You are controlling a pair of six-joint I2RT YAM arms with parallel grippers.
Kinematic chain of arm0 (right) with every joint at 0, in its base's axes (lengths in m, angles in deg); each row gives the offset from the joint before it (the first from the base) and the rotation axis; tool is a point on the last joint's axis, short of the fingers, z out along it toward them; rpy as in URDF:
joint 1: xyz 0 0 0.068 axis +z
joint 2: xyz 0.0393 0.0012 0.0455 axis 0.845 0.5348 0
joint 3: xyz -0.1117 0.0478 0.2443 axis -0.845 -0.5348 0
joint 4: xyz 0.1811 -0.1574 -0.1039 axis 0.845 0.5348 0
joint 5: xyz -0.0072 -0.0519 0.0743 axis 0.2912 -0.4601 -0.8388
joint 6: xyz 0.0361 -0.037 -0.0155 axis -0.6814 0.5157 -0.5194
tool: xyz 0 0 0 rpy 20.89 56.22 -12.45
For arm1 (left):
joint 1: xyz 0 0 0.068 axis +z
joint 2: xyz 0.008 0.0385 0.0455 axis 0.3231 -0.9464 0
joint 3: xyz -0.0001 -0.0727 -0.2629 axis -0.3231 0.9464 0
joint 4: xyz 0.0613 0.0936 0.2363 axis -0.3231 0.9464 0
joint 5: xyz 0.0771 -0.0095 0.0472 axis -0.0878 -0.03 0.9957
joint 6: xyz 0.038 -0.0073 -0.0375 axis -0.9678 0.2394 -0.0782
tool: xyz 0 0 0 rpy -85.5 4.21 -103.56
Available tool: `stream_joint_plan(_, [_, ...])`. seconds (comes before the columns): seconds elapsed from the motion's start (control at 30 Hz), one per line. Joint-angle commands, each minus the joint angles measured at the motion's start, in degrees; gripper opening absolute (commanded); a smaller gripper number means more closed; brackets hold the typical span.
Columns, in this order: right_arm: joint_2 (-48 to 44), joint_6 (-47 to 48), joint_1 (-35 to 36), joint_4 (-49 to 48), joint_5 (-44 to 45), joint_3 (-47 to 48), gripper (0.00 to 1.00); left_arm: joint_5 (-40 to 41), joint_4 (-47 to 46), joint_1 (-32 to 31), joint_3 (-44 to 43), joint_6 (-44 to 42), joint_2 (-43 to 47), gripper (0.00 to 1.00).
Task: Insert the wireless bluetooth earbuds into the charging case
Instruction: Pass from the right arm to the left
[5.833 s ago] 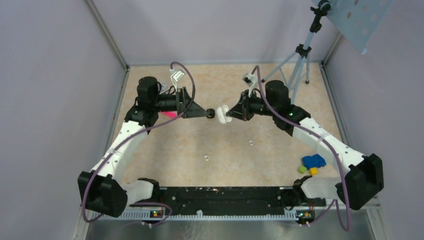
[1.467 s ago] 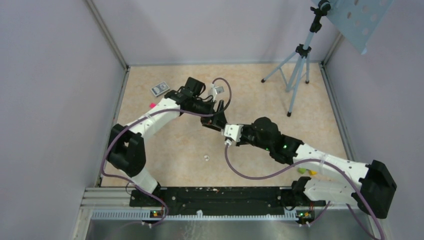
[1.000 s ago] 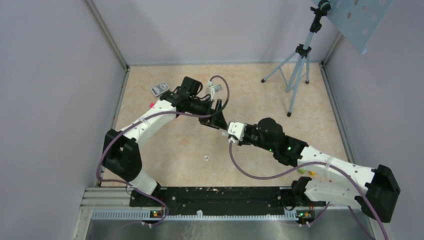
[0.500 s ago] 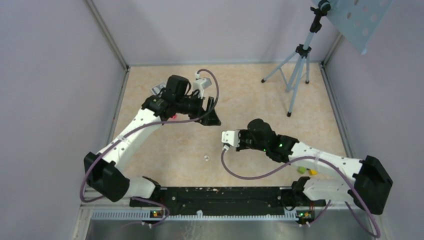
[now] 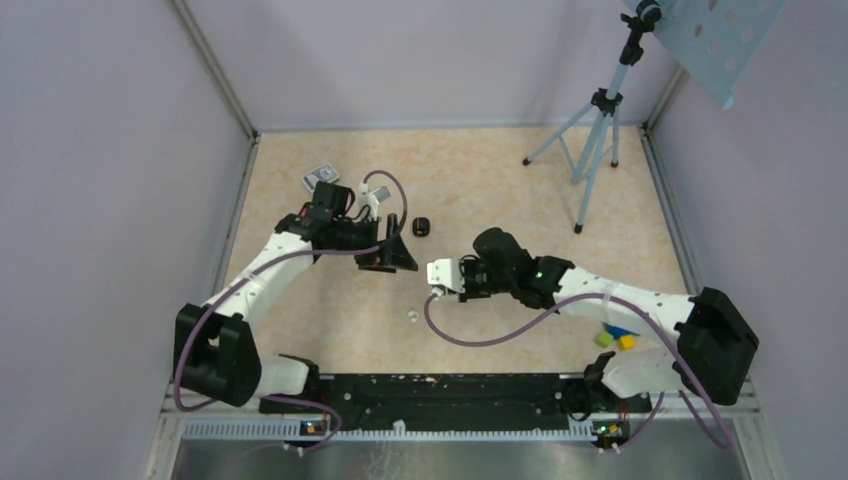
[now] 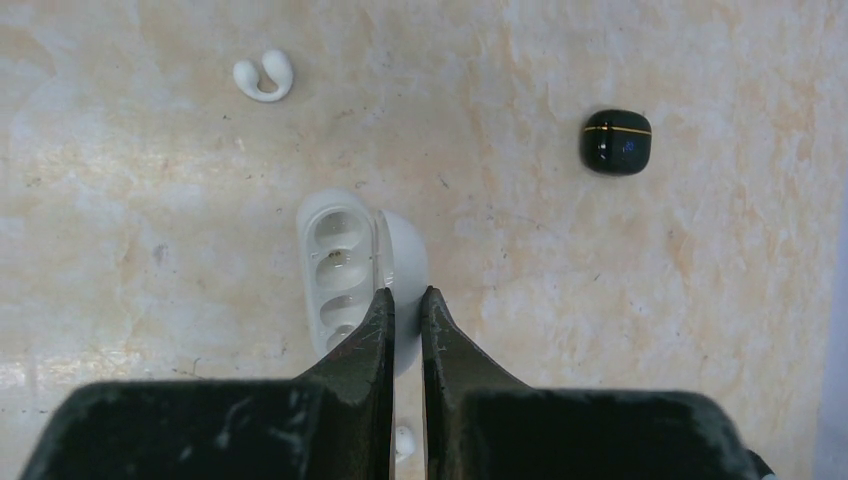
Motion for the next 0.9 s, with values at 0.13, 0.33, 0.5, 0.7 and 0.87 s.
stream_joint_plan(0.13, [-2.2,-14.6,0.5,-6.8,4.6,2.2,0.00,-8.1,-10.9,-4.6,4.4,3.5,3.1,0.90])
stream_joint_plan(0.33, [-4.3,-22.1,0.6,-10.8,9.9,1.1,0.00,-2.5,-26.4,-10.2,11.4,17.3,5.6,0.86])
stream_joint_plan(0.5, [-5.1,-25.6,0.6,-12.0,8.8,1.0,0.00,2.7,-31.6,-11.7,14.1,19.6,6.0,0.80])
stream_joint_plan(0.7, [-5.6,-29.1,0.6,-11.5,8.2,1.1,0.00,2.8,-36.4,-11.9,14.8,22.0,5.4,0.79])
stream_joint_plan(0.87, [-6.0,-29.5,0.5,-11.7,8.3,0.7,0.00,3.4,-38.3,-12.0,14.7,23.4,4.0,0.70])
